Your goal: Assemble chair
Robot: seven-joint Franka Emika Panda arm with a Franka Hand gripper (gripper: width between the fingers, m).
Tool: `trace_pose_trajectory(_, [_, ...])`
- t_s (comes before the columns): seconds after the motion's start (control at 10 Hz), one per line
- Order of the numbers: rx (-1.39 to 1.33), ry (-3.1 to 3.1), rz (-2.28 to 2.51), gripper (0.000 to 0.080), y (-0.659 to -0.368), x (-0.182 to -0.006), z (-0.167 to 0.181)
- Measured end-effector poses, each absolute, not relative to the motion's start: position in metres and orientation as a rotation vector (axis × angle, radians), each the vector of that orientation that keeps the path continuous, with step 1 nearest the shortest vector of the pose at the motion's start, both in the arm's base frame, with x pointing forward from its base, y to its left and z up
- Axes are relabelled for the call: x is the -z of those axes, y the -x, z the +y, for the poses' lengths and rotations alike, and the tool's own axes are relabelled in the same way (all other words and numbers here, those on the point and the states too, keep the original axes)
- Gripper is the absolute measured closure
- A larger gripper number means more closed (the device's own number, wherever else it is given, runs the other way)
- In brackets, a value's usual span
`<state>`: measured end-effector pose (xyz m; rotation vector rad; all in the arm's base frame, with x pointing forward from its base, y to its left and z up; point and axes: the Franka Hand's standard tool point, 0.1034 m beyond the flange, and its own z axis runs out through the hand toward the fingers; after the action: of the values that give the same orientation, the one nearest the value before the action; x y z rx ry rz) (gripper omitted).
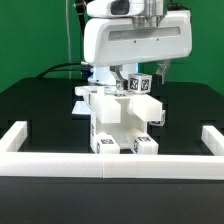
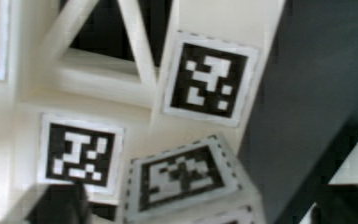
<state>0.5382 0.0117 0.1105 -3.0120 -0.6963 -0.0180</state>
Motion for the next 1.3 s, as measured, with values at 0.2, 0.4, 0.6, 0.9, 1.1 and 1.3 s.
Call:
trace_pose_trajectory(0.2, [0.017,3.012,-0.696,0.0462,-0.5382,-0.1103,0.0114])
trace_pose_trajectory(0.4, [0.016,3.018,-0.666,0.0531,-0.5381,-0.1101,0.0114])
trace_pose_trajectory(0.6, [0.016,3.022,-0.647,0.0531,-0.5381,-0.1101,0.0116])
trace_pose_trajectory(0.9, [0.009,3.083,-0.199,0.0531,-0.5380,-0.1096,0.0139])
trace_pose_trajectory(1.1, [0.008,3.087,0.083,0.0531,-0.5385,-0.1093,0.0150])
trace_pose_trajectory(1.3, [0.003,3.067,0.342,0.0530,-0.5388,-0.1092,0.0154])
